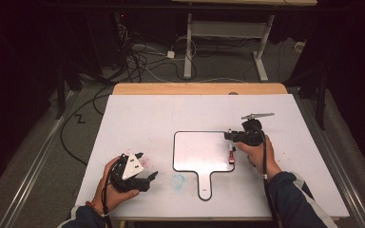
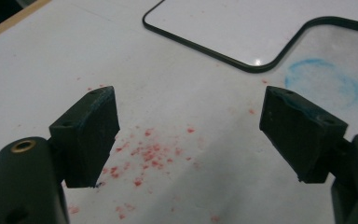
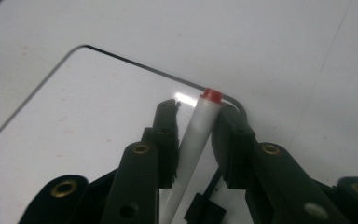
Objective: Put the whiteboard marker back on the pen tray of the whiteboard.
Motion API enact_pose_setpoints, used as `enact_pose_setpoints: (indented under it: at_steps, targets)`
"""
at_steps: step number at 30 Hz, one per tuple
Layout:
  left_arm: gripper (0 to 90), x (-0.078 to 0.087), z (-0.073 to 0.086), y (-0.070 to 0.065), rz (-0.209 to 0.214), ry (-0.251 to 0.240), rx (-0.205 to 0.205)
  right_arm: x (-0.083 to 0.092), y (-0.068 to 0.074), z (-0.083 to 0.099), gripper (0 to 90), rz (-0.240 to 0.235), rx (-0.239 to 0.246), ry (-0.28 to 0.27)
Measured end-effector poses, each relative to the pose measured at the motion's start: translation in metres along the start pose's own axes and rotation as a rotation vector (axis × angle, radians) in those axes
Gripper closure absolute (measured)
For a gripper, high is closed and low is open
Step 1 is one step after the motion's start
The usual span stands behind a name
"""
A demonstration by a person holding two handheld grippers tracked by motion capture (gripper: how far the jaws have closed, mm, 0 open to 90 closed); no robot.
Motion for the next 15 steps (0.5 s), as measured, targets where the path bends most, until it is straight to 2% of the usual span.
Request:
enact_pose_setpoints:
  at_steps: [2, 4, 10, 11, 15]
  targets:
    - [18.5, 0.0, 0.001, -0.001, 0.011, 0.004, 0.009, -0.006, -0.005, 0.003, 69.2, 0.014, -0.023, 0.016]
    - [18.5, 0.0, 0.001, 0.0, 0.012, 0.003, 0.012, -0.009, -0.007, 0.005, 67.7, 0.031, -0.018, 0.022]
    - [18.6, -0.002, 0.001, -0.002, 0.023, 0.014, 0.013, -0.01, -0.008, 0.01, 62.1, 0.11, 0.078, 0.041]
    - [18.5, -0.002, 0.001, -0.002, 0.025, 0.015, 0.012, -0.011, -0.008, 0.011, 61.8, 0.111, 0.1, 0.042]
    - [18.6, -0.003, 0.001, -0.004, 0.031, 0.022, 0.008, -0.011, -0.008, 0.013, 53.4, 0.106, 0.111, 0.033]
Point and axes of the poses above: each handheld gripper's, and its own axes: x roughly backward along the jaws, z roughly out of its underside, y roughly to its left, the point moved 7 cm from there along -x, roughly forward along the jaws, and after that the axes turned 2 degrees about x, right-handed, at the moved point
